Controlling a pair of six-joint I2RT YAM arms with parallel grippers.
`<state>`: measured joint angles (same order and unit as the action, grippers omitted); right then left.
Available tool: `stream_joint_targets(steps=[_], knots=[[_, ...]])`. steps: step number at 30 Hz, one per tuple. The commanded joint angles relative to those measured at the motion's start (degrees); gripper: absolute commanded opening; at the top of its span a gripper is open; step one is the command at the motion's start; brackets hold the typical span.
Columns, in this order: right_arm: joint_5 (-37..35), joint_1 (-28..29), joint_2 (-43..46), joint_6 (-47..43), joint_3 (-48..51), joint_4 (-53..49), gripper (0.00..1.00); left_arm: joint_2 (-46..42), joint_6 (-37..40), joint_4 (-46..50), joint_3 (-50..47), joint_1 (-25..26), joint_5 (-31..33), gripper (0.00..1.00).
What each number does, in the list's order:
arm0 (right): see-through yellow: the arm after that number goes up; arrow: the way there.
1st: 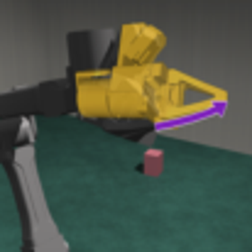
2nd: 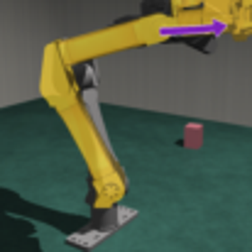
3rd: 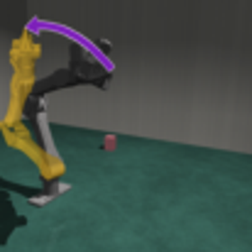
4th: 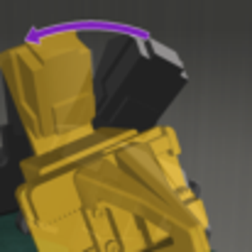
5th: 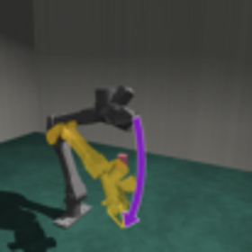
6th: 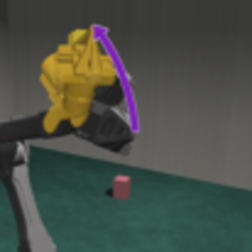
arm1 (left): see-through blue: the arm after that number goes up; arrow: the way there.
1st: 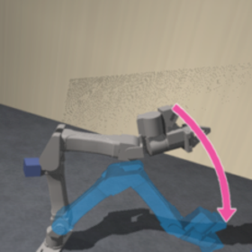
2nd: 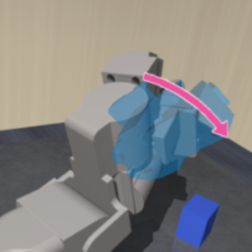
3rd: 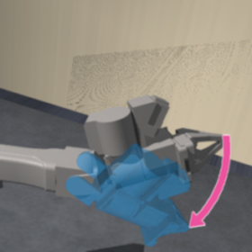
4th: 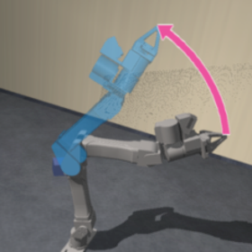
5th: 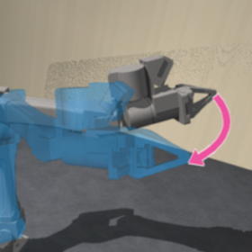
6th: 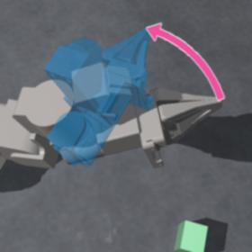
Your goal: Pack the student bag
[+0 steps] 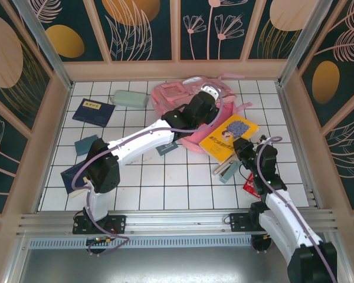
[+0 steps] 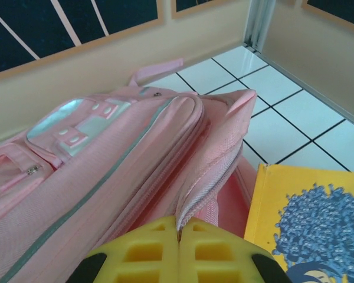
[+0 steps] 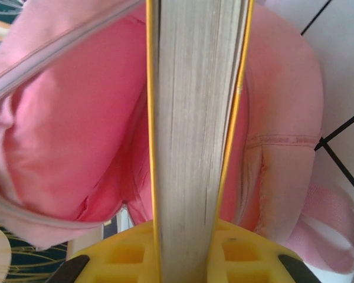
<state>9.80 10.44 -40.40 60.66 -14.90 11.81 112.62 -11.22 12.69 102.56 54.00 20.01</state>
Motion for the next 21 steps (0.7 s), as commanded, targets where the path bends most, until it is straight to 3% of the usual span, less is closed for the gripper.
stream_joint_targets(steps=[1, 10, 21], knots=[[0.92, -0.41, -5.09, 7.12, 0.55, 20.36, 0.00, -2.47, -0.73, -5.02, 4.30, 0.00, 2.20, 0.00], [0.95, 3.85, -31.62, 12.64, -7.40, 41.66, 0.00, -0.18, -1.61, -3.89, 8.88, 0.01, 0.40, 0.00], [-3.13, 8.92, -58.93, 17.12, -27.16, 50.47, 0.00, -0.26, -0.91, -3.37, 9.87, -0.03, -1.61, 0.00]])
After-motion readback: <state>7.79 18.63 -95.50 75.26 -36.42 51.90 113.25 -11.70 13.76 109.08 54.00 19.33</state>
